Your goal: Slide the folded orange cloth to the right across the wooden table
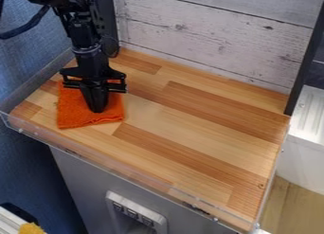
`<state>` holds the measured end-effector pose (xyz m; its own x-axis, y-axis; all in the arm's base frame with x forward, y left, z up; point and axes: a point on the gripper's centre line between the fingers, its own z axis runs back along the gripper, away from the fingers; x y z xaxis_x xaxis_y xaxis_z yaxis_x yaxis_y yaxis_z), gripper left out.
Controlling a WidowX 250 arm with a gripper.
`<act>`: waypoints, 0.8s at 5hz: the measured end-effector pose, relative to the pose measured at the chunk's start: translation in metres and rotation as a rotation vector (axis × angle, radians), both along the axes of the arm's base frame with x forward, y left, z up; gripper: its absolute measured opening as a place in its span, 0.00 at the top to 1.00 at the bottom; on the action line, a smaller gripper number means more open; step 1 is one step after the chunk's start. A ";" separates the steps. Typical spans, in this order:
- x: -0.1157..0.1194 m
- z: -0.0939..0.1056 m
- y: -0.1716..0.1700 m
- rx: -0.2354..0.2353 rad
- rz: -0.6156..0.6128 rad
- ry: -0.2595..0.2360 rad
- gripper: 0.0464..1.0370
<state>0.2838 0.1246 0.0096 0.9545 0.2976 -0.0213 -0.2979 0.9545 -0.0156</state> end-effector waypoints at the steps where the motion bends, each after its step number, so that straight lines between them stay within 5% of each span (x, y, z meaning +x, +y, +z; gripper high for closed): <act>1: 0.001 0.001 -0.021 -0.001 -0.040 0.000 0.99; 4: 0.010 -0.001 -0.078 0.024 -0.181 -0.034 0.99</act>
